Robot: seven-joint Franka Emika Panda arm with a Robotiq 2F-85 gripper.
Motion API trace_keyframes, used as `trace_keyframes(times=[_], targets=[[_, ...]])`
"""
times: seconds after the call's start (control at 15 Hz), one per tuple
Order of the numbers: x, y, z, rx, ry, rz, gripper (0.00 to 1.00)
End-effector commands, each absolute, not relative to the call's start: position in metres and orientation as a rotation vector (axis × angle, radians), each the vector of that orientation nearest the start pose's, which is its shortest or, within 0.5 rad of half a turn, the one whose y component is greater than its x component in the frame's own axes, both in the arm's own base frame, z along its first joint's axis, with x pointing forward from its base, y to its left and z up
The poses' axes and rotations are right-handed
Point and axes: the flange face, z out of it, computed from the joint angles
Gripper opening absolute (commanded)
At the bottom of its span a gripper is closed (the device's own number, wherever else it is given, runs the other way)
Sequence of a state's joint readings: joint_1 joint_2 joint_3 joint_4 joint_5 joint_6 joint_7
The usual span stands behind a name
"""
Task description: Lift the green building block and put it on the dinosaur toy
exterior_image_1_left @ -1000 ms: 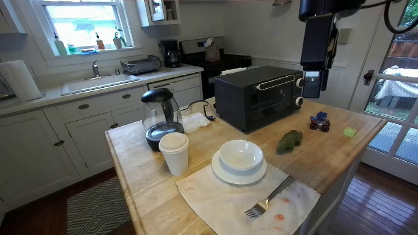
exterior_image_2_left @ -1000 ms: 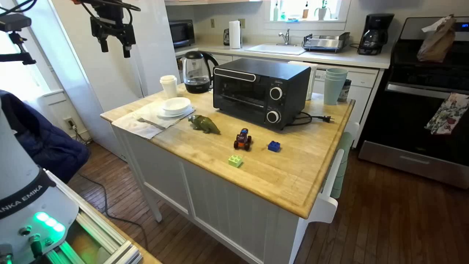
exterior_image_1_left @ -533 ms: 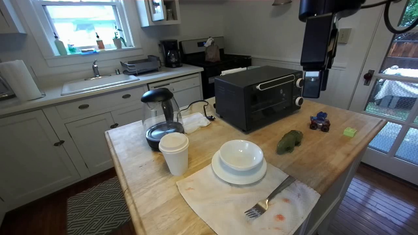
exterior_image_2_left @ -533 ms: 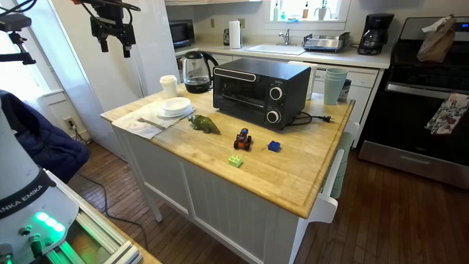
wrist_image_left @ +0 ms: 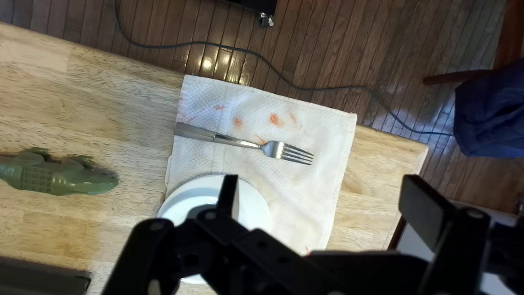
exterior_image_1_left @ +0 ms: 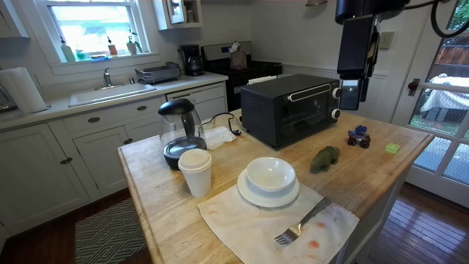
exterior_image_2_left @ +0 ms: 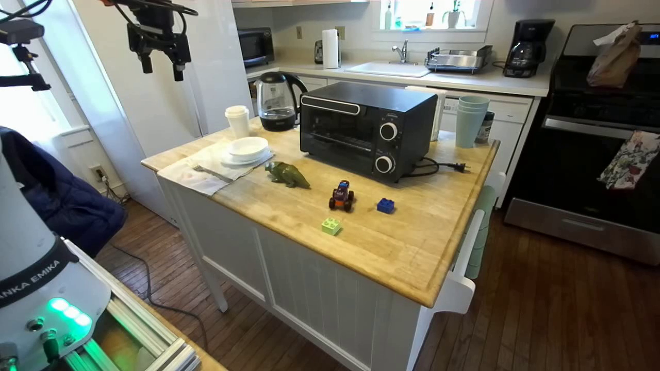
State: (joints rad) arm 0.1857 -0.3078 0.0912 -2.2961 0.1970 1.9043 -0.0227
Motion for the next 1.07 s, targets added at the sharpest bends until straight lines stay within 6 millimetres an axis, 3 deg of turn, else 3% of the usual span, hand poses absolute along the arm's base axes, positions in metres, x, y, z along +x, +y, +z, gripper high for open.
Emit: trace_keyframes(times=[0.0,0.13,0.33,0.73,1.0], targets=[[0.426,0.138,0.466,-2.975,-0.331,0.155,1.00],[0.426,0.138,0.466,-2.975,-0.331,0.155,1.00],[0.427,0.118,0.459,-2.997,-0.208,0.182,1.00],[0.418,0.060,0.450,-3.107,0.194,0.175,1.00],[0.406,0.019,0.432,-3.103,0.509,0.210,1.00]])
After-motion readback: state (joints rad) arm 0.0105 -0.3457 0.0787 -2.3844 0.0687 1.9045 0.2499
